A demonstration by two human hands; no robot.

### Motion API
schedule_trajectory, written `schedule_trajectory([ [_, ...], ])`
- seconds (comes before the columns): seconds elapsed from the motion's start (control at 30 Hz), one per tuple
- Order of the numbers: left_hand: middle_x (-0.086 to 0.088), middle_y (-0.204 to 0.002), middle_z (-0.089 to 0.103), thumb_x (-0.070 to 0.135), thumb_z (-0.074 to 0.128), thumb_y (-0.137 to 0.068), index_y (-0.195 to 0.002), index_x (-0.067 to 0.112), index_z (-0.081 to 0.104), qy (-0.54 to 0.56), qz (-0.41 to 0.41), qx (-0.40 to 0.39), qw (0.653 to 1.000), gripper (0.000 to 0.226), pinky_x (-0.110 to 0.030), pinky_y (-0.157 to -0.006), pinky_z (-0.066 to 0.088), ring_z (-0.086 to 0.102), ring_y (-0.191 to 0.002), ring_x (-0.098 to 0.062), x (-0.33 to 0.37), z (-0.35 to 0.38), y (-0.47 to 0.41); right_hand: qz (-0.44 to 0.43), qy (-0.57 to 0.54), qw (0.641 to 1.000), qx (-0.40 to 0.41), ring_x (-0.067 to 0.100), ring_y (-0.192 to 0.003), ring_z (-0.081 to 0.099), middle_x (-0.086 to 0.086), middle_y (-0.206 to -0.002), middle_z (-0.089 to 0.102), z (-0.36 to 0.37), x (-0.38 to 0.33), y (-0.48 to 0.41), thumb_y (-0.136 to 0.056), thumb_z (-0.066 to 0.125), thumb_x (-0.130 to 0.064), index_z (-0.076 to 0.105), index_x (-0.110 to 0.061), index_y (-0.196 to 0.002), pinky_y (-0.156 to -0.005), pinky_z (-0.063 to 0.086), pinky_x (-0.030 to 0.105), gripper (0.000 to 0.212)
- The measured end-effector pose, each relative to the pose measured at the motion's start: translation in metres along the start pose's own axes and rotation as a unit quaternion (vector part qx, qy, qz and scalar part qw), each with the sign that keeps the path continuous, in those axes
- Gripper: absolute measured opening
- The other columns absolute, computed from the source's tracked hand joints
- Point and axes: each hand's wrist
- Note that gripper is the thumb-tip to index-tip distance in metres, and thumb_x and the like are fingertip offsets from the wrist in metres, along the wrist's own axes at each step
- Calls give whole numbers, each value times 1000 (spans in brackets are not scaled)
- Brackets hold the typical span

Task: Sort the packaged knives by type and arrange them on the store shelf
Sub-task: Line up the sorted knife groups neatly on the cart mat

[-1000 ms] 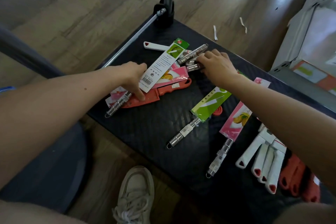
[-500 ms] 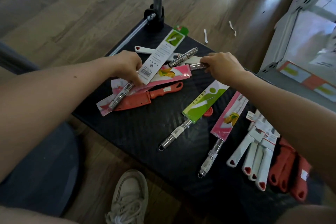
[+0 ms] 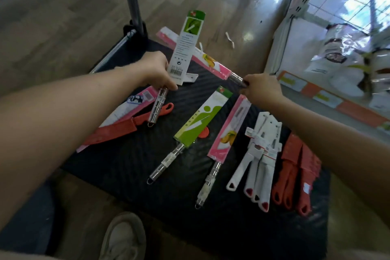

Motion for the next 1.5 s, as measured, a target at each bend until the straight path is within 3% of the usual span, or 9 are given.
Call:
schedule_trajectory([
  [0.1, -2, -85, 63, 20, 83, -67, -85, 12, 66, -29, 18, -10, 999, 26, -20, -53, 44, 57, -67, -12, 19, 13, -1, 45, -23, 999, -8, 29, -91, 61, 9, -90, 62, -2, 14, 14, -91, 56, -31, 64, -10, -100, -68, 41, 29, 24],
  [0.23, -1, -88, 62, 23, 83, -68, -89, 12, 67, -48, 35, -18, 998, 29, -25, -69, 44, 58, -79, -15, 44, 28, -3, 99, -50, 994, -15, 28, -85, 60, 11, -90, 62, -5, 37, 27, -89, 58, -30, 67, -9, -102, -63, 38, 25, 26],
  [0.37, 0, -89, 62, 21, 83, -68, -84, 14, 64, -31, 54, -28, 998, 26, -20, -55, 42, 56, -75, -14, 65, 40, -6, 163, -73, 983, -49, 23, -75, 52, 7, -83, 56, -1, 55, 39, -88, 61, -34, 66, -8, -102, -45, 27, 21, 30],
  [0.5, 1, -87, 61, 21, 81, -70, -76, 15, 61, -25, 58, -43, 997, 22, -17, -49, 38, 54, -65, -7, 74, 50, -10, 200, -124, 969, -81, 22, -75, 62, 7, -82, 63, 7, 63, 51, -87, 63, -36, 66, -8, -99, -50, 45, 25, 30],
  [0.6, 1, -88, 63, 19, 81, -70, -79, 13, 64, -32, 60, -58, 996, 21, -16, -49, 39, 55, -64, -6, 75, 54, -11, 251, -262, 925, -112, 21, -72, 70, 8, -80, 65, 11, 59, 59, -85, 67, -31, 62, -8, -97, -68, 60, 36, 27],
  [0.83, -5, -103, 69, 21, 82, -69, -103, 6, 68, -90, 64, -82, 991, 40, -22, -64, 49, 63, -79, -14, 69, 55, -8, 334, -512, 777, -152, 27, -70, 67, 18, -91, 62, 16, 27, 78, -87, 67, -20, 54, 2, -112, -58, 58, 35, 36],
  [1.07, -8, -96, 72, 30, 83, -66, -99, 5, 70, -152, 73, -98, 981, 43, -31, -75, 54, 67, -86, -20, 55, 65, 0, 318, -546, 748, -202, 23, -72, 64, 9, -81, 58, 25, -7, 111, -89, 64, -20, 50, -8, -86, -65, 58, 34, 18],
  [1.2, -11, -99, 71, 24, 84, -67, -102, 2, 68, -157, 70, -118, 978, 44, -28, -68, 52, 67, -89, -22, 45, 76, 8, 326, -548, 729, -248, 21, -68, 64, 8, -79, 55, 34, -24, 129, -87, 65, -20, 52, -7, -93, -64, 59, 35, 20],
  [1.5, -9, -107, 66, 25, 83, -68, -107, 6, 65, -171, 65, -138, 973, 47, -31, -81, 54, 63, -95, -20, 24, 84, 19, 328, -578, 688, -291, 28, -89, 67, 13, -96, 61, 45, -55, 150, -87, 66, -18, 55, -5, -101, -62, 60, 34, 22],
])
Point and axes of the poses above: each hand's wrist, its own y-axis away from the middle knuckle, its own z-axis out of the palm, x = y × z
